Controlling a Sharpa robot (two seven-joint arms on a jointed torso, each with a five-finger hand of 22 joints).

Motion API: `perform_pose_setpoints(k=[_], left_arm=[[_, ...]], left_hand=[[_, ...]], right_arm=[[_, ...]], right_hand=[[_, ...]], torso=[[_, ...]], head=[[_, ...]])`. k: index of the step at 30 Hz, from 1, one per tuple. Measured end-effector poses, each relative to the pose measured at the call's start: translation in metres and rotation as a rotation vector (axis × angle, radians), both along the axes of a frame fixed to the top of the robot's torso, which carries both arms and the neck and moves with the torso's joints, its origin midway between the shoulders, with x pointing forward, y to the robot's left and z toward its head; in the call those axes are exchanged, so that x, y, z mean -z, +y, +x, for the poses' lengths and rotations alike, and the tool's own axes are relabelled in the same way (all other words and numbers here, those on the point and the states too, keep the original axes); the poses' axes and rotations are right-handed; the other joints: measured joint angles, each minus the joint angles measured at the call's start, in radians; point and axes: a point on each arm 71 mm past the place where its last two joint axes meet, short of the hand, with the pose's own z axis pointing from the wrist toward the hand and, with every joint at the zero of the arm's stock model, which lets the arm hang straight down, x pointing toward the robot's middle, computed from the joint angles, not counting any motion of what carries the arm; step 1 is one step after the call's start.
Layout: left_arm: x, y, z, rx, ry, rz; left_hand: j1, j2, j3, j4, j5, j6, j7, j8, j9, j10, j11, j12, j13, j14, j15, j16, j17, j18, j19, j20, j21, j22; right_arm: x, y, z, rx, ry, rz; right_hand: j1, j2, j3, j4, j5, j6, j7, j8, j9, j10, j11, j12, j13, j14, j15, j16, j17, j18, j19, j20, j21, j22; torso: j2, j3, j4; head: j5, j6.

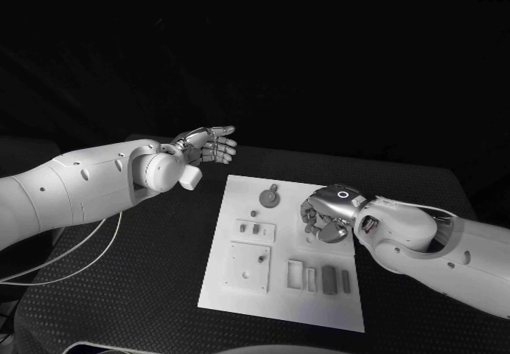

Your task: Assemble the parts on the task board

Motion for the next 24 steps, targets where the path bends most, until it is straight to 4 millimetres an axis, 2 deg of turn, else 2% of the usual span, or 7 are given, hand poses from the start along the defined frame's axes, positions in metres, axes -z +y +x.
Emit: perform_pose_setpoints(k=[6,12,21,24], left_arm=[[0.0,0.0,0.0,-0.001,0.0,0.0],[0.0,0.0,0.0,0.0,0.0,0.0],[0.0,-0.003,0.001,0.004,0.0,0.0],[0.0,-0.005,0.001,0.007,0.0,-0.001]], left_hand=[[0.0,0.0,0.0,0.0,0.0,0.0,0.0,0.0,0.0,0.0,0.0,0.0,0.0,0.0,0.0,0.0,0.0,0.0,0.0,0.0,0.0,0.0],[0.0,0.0,0.0,0.0,0.0,0.0,0.0,0.0,0.0,0.0,0.0,0.0,0.0,0.0,0.0,0.0,0.0,0.0,0.0,0.0,0.0,0.0],[0.0,0.0,0.0,0.0,0.0,0.0,0.0,0.0,0.0,0.0,0.0,0.0,0.0,0.0,0.0,0.0,0.0,0.0,0.0,0.0,0.0,0.0],[0.0,0.0,-0.002,0.002,0.0,0.0,0.0,0.0,0.0,0.0,0.0,0.0,0.0,0.0,0.0,0.0,0.0,0.0,0.0,0.0,0.0,0.0]], right_arm=[[-0.009,0.014,-0.008,-0.035,0.001,0.039],[-0.011,0.042,-0.016,-0.093,0.008,0.084],[-0.001,0.078,-0.034,-0.168,0.037,0.129],[0.004,0.089,-0.041,-0.193,0.049,0.138]], right_hand=[[0.0,0.0,-0.001,0.001,0.0,0.003,0.003,0.0,0.001,0.0,0.0,0.0,0.0,0.0,0.0,0.0,0.0,0.0,0.001,0.001,0.0,0.0],[0.004,-0.004,-0.003,0.003,0.0,0.003,0.003,-0.001,0.005,0.003,-0.004,0.0,0.0,0.0,0.001,0.0,0.0,0.0,0.002,0.001,0.0,0.0],[0.004,-0.004,-0.003,0.003,0.0,0.002,0.003,-0.001,0.005,0.003,-0.004,-0.001,0.0,0.005,-0.001,0.0,0.0,0.0,0.005,-0.002,0.0,0.0],[0.004,-0.004,-0.003,0.003,0.0,0.002,0.003,0.001,0.005,0.003,-0.004,-0.002,0.0,0.005,-0.001,0.0,0.0,0.0,0.005,-0.002,0.0,0.0]], torso=[[0.0,-0.0006,-0.0003],[0.0,-0.0001,-0.0003],[0.001,0.0,0.0002],[0.001,0.0,0.0006]], head=[[0.007,0.005],[0.017,0.008],[0.031,0.01],[0.038,0.006]])
